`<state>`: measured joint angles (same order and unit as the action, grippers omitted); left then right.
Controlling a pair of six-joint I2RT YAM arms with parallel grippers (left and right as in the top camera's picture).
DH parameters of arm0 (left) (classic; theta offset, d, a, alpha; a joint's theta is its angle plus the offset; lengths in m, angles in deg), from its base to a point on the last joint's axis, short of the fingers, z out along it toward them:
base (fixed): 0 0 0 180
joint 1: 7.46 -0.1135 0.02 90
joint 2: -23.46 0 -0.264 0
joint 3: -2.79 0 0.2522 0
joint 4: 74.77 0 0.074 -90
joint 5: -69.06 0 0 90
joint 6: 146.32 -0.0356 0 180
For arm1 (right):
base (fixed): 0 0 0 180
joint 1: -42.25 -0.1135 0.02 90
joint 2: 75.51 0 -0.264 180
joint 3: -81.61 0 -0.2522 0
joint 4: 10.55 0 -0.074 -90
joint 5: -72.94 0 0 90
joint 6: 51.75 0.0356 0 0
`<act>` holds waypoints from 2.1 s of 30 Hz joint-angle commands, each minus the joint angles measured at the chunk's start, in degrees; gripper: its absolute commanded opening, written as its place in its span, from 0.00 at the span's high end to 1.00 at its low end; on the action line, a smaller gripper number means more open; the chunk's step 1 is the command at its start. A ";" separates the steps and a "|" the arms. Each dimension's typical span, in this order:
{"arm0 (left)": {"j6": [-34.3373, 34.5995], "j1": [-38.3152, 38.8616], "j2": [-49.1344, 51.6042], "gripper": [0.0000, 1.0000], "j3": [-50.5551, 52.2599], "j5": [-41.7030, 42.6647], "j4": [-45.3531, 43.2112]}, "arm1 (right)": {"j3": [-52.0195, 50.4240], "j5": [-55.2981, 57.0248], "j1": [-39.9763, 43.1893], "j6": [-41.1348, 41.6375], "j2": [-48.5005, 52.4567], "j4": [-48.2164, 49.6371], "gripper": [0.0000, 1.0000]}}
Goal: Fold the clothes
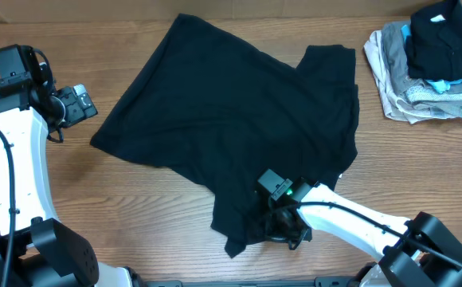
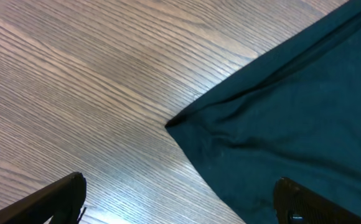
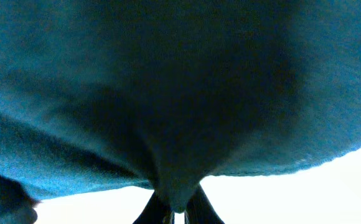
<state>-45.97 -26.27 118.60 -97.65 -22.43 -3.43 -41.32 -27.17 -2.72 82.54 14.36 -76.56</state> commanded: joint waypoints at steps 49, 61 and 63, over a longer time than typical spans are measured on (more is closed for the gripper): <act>10.10 2.84 0.22 0.57 30.51 8.17 -16.92 | 12.46 -2.32 38.53 -11.93 -19.67 -26.01 0.44; 20.37 3.19 0.22 0.56 37.59 4.52 -29.92 | 12.24 4.07 32.65 -1.90 -19.69 -25.90 0.46; 21.70 3.19 0.22 0.56 37.59 3.80 -30.64 | 12.20 4.61 31.21 0.28 -19.69 -25.29 0.46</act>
<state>-28.53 -23.56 118.75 -60.58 -16.29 -33.26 -29.87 -25.20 30.35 77.67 -4.64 -102.48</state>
